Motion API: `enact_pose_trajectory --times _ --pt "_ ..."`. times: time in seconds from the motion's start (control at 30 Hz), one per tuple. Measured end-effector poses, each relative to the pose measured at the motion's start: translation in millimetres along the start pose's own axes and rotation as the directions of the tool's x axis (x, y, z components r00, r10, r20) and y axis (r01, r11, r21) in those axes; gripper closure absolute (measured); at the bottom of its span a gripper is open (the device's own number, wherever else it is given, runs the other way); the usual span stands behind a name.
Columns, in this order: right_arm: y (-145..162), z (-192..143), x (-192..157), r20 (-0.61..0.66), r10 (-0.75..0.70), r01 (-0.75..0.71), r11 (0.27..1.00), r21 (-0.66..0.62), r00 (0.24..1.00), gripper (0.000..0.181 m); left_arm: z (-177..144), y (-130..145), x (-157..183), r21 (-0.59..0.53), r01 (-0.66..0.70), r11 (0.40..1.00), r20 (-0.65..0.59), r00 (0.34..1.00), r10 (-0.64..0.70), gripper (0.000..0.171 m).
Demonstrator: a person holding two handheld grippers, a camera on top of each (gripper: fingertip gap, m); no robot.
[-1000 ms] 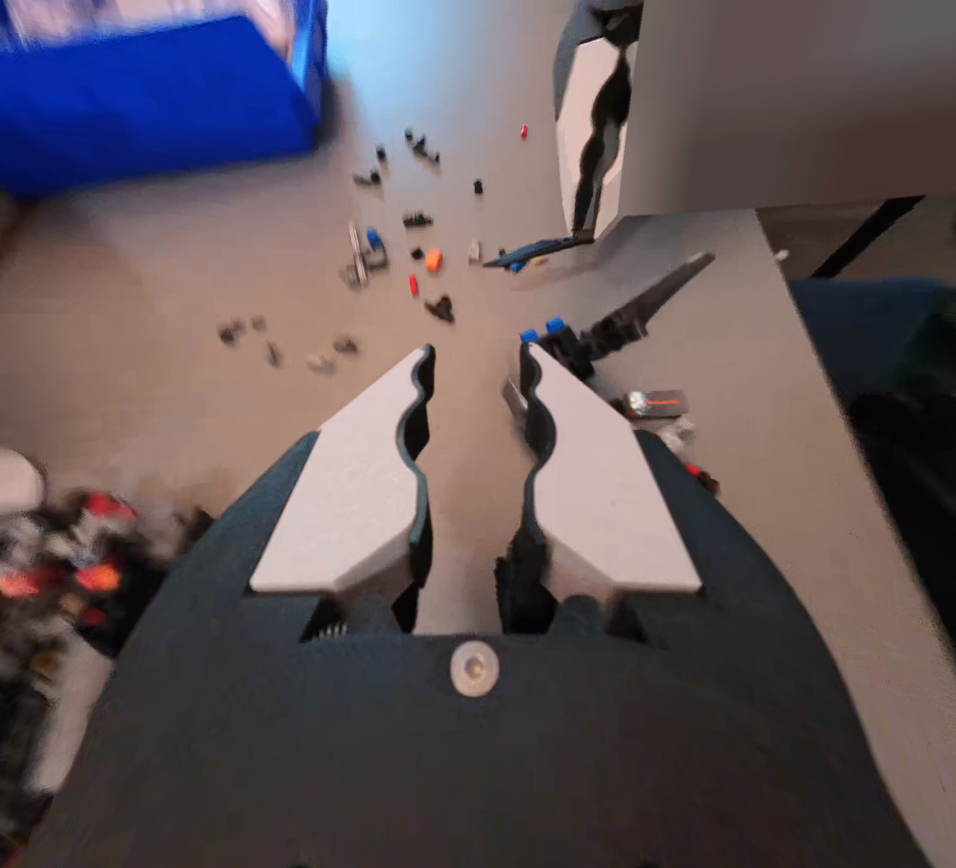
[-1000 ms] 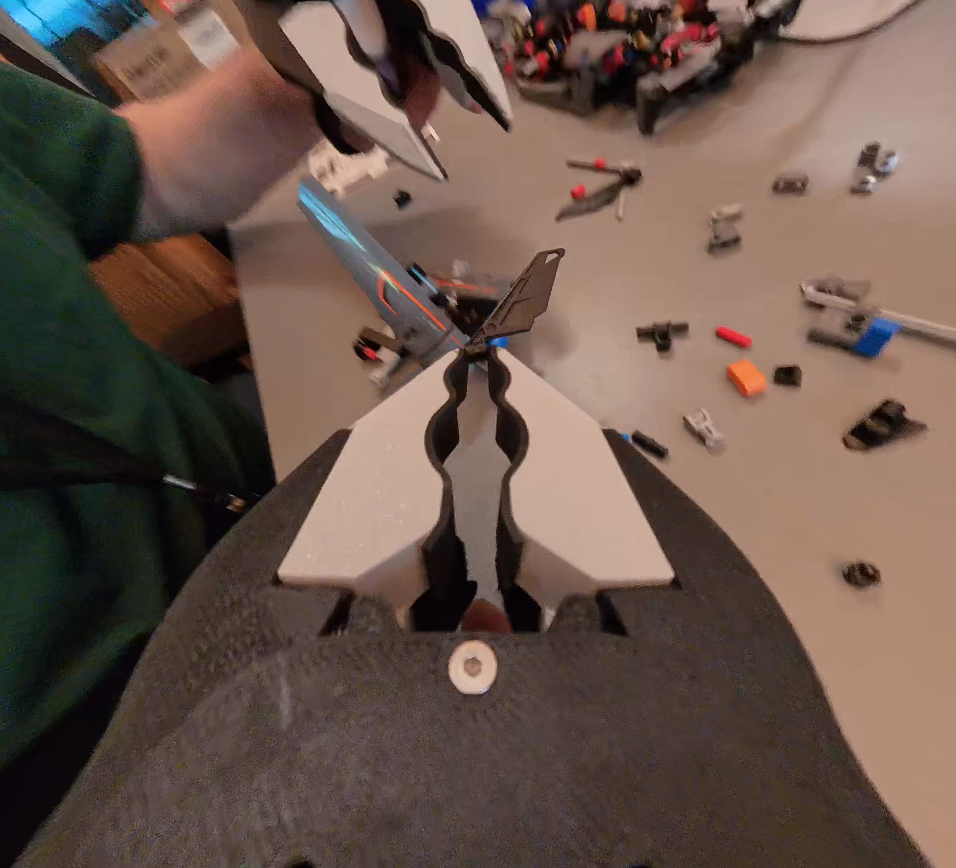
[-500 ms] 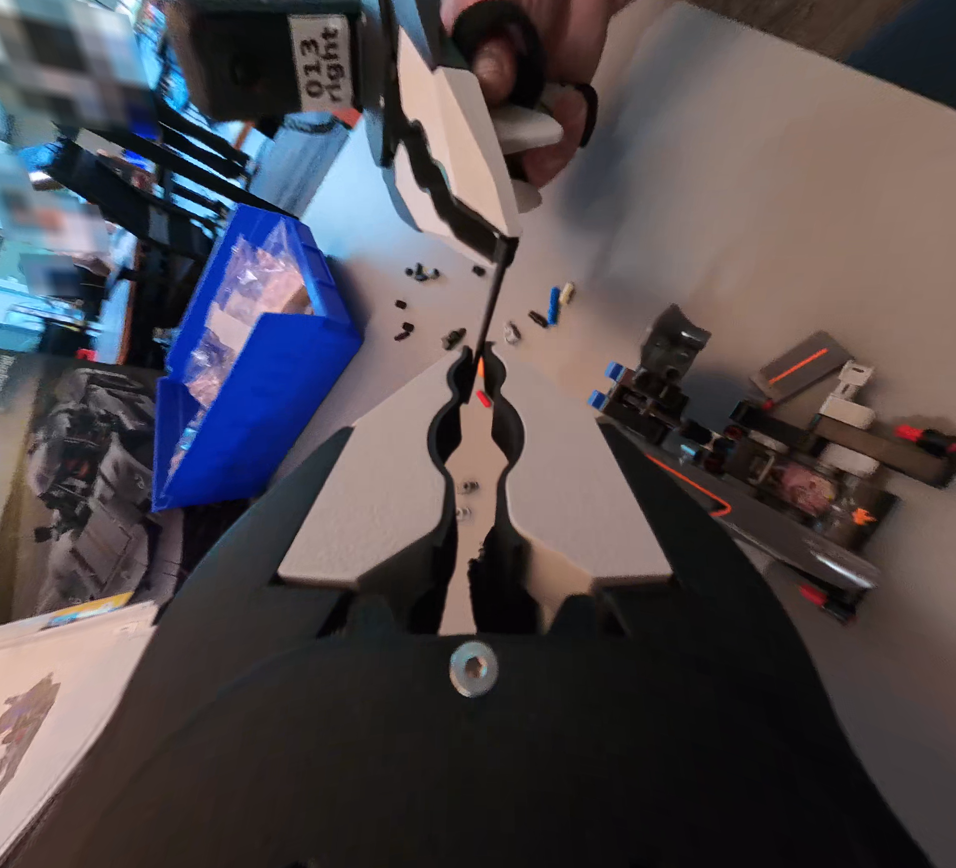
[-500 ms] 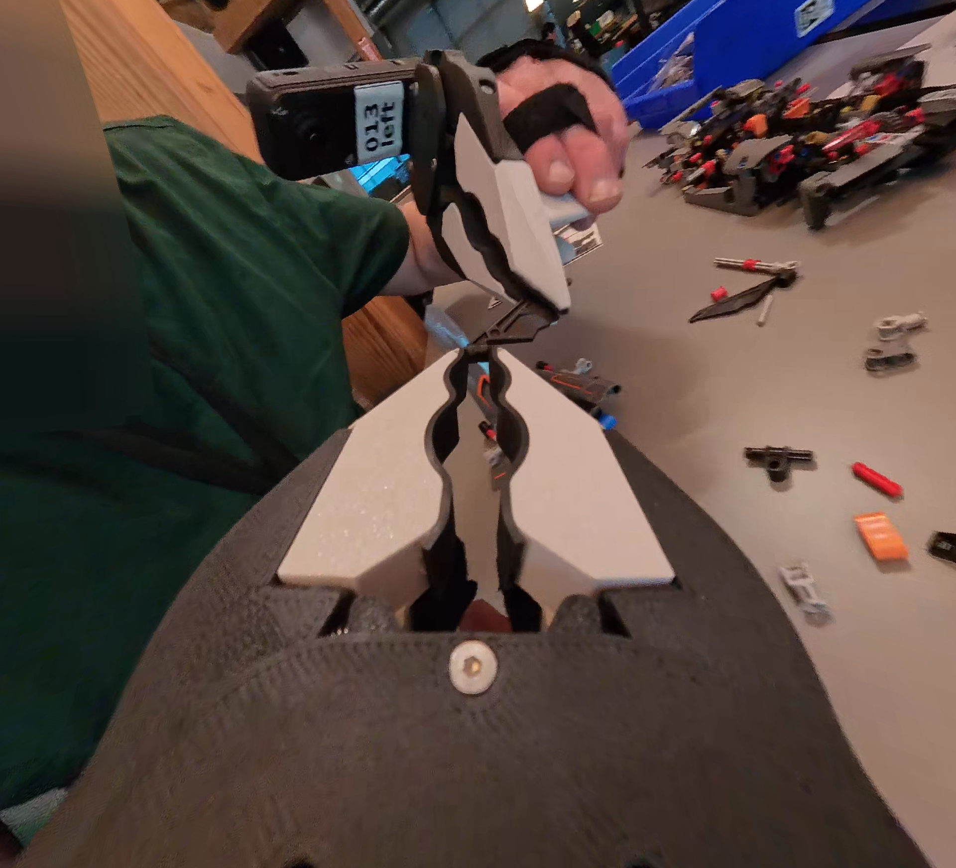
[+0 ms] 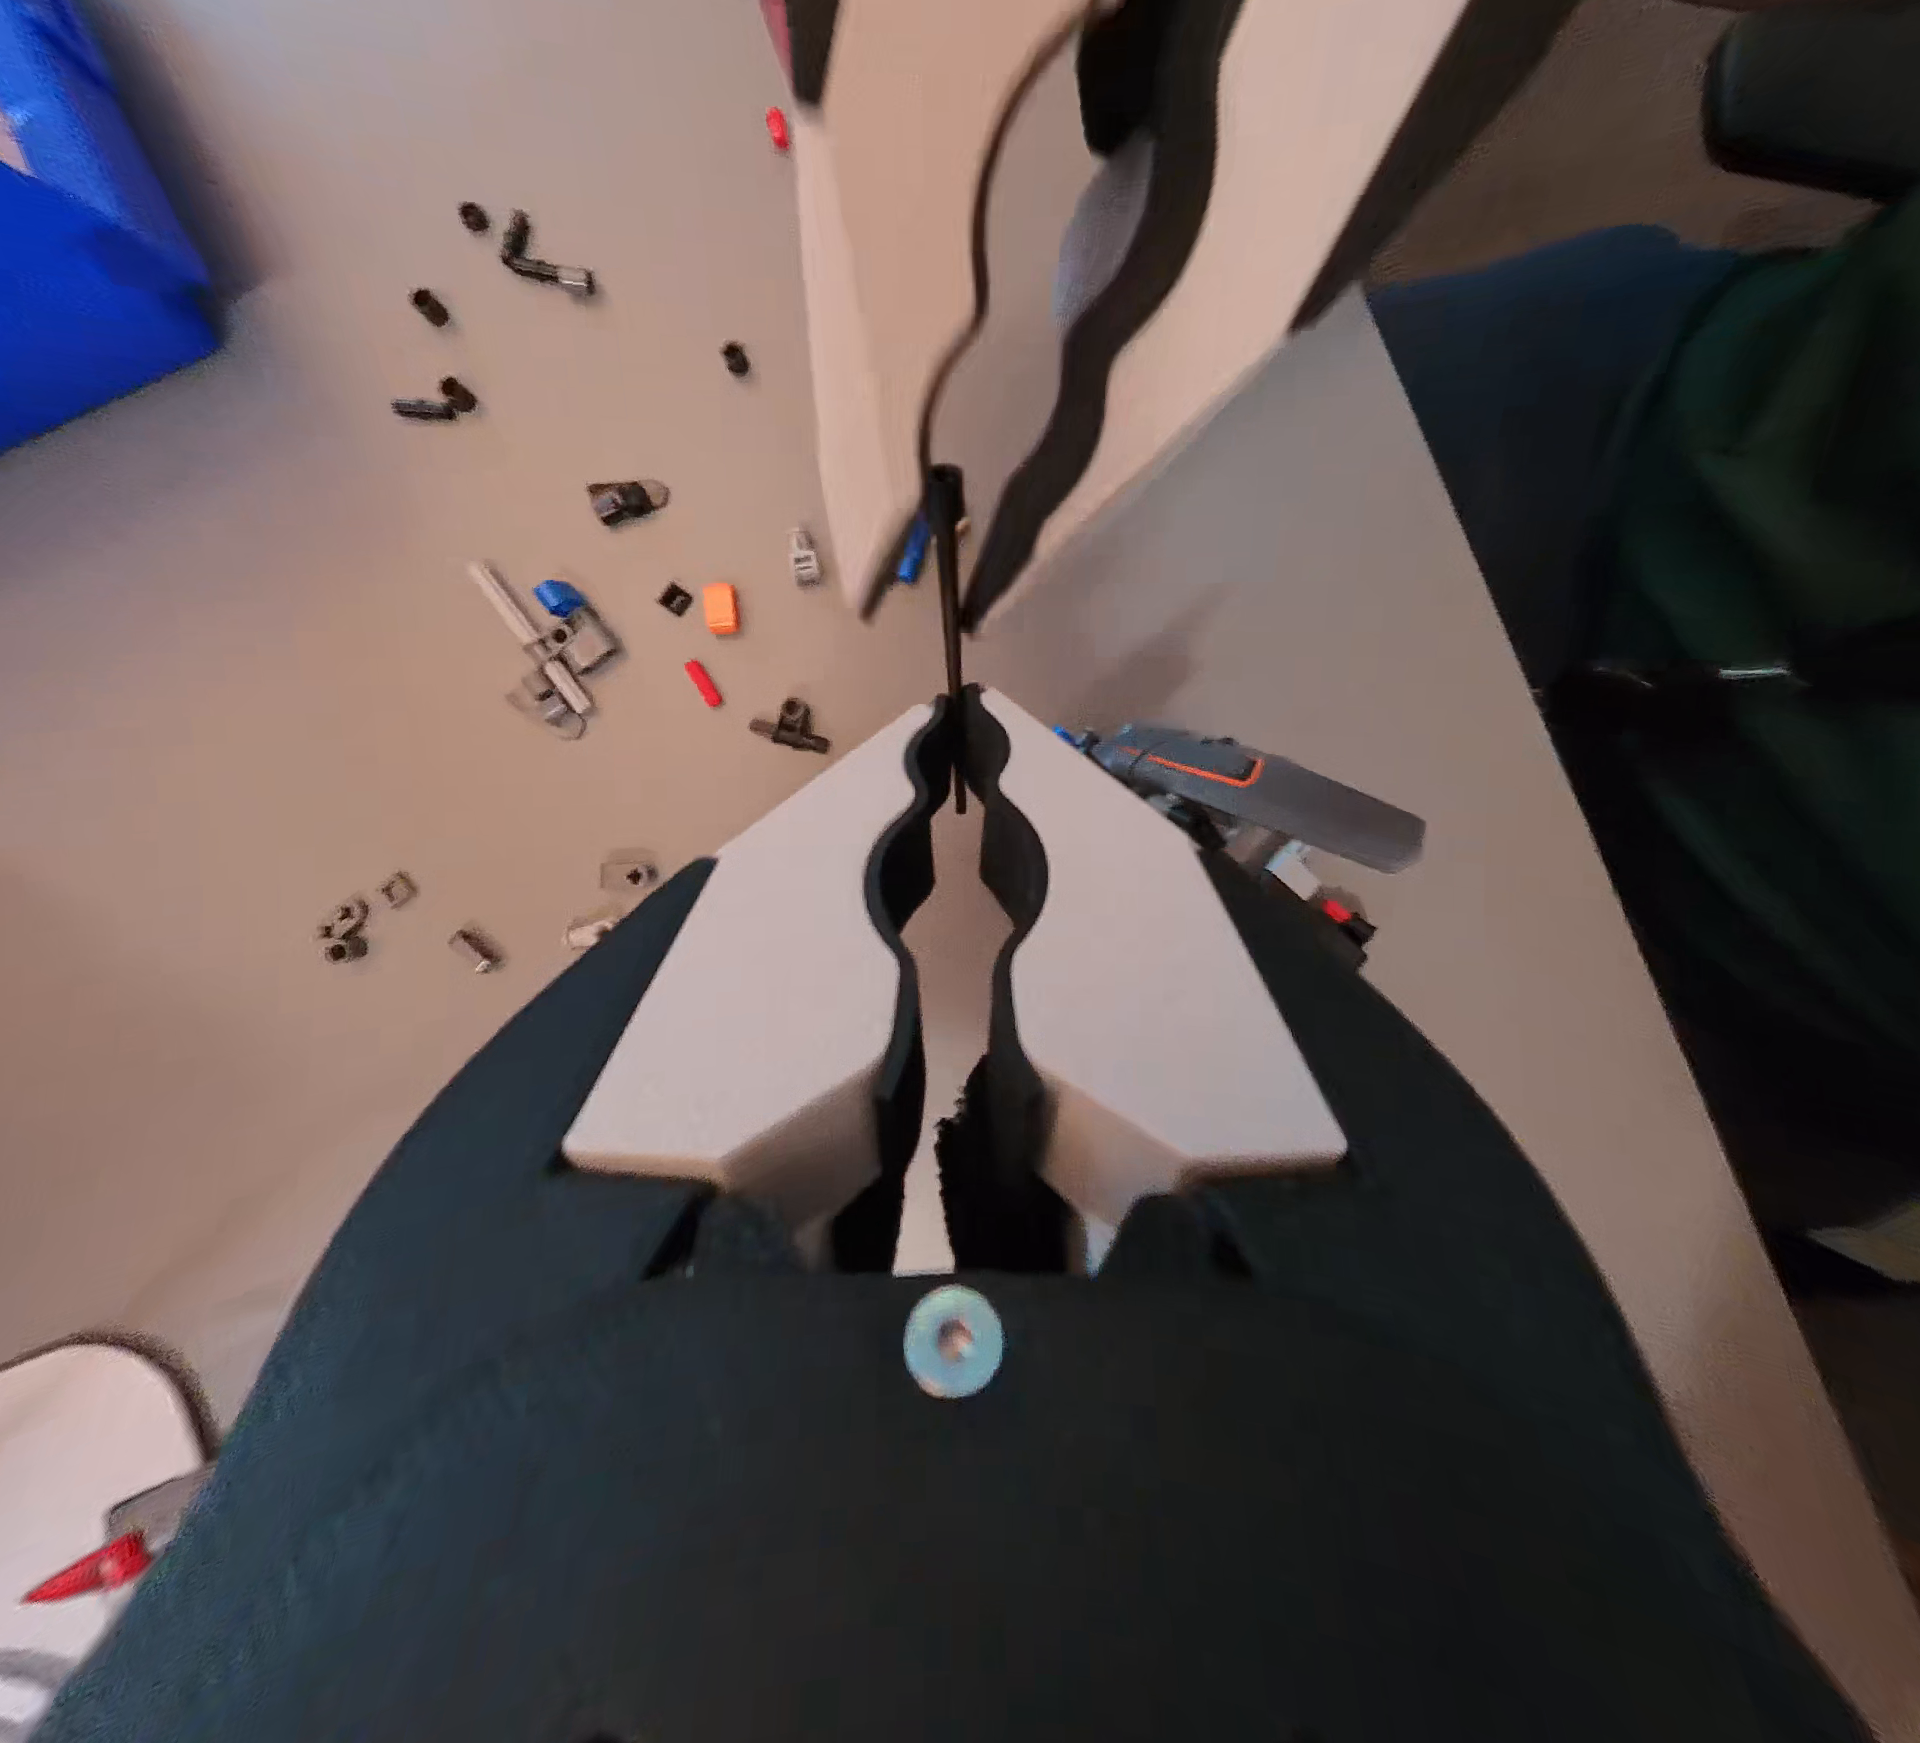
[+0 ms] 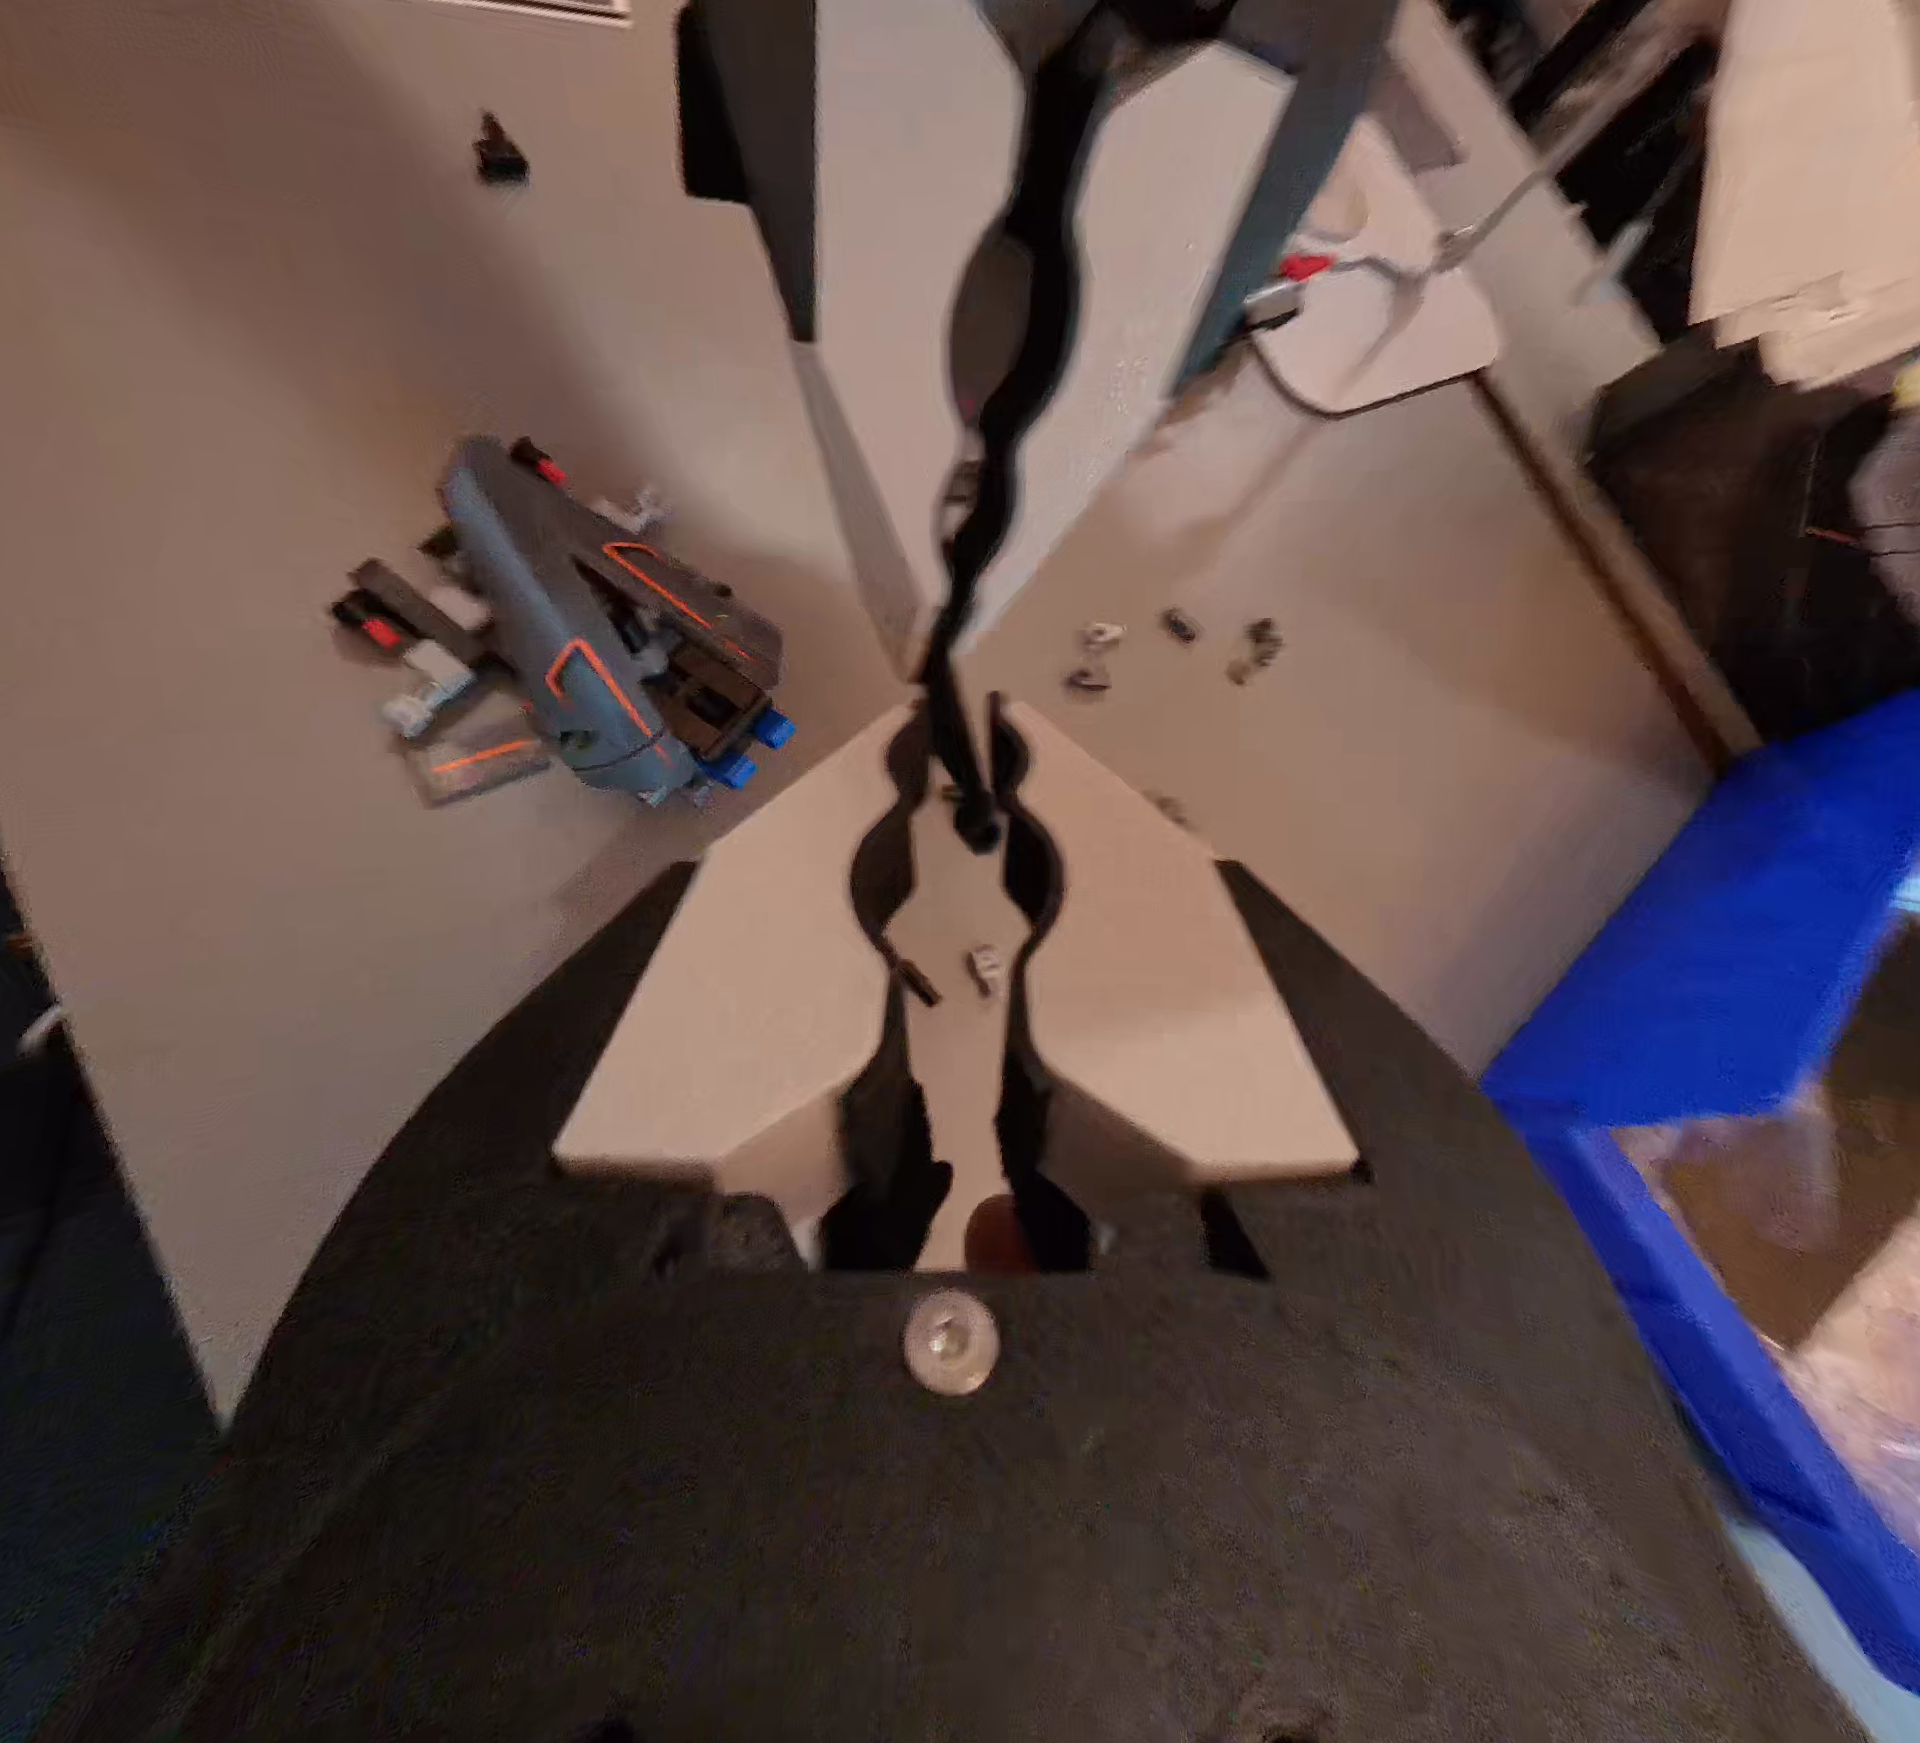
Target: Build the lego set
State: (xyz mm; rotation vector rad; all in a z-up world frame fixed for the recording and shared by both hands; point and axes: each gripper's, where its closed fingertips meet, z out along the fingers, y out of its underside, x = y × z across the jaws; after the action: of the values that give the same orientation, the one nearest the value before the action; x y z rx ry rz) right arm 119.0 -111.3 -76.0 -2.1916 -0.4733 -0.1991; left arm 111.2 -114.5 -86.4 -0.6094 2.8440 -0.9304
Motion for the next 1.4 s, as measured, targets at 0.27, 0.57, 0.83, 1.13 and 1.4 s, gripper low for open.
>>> enact_pose_trajectory --times 0.27,0.57,0.83,1.13,1.4 --pt "-10.0 -7.6 1.7 0.346 0.331 -0.411 0.892 0.19 0.878 0.181 -19.5 -11.6 -4.9 0.143 -0.094 0.985 0.069 0.994 0.085 0.163" --pt "38.8 -32.0 -49.1 0.368 0.502 -0.561 0.825 0.066 0.783 0.181 1.1 109.2 35.0 -0.111 0.162 0.98 -0.059 0.984 -0.169 0.165" --pt "35.7 10.9 -96.4 0.373 0.572 -0.613 0.79 -0.011 0.73 0.181 21.7 119.3 79.5 0.046 0.339 0.94 -0.053 0.94 -0.337 0.167" --pt "32.4 31.3 -45.0 0.364 0.495 -0.538 0.842 0.021 0.789 0.181 46.8 76.9 97.3 0.263 0.437 0.86 -0.059 0.897 -0.438 0.162" --pt "8.8 0.1 -67.8 0.589 0.451 -0.58 0.814 0.036 0.67 0.181 10.6 63.8 101.1 0.39 0.263 0.882 0.048 0.951 -0.304 0.156"
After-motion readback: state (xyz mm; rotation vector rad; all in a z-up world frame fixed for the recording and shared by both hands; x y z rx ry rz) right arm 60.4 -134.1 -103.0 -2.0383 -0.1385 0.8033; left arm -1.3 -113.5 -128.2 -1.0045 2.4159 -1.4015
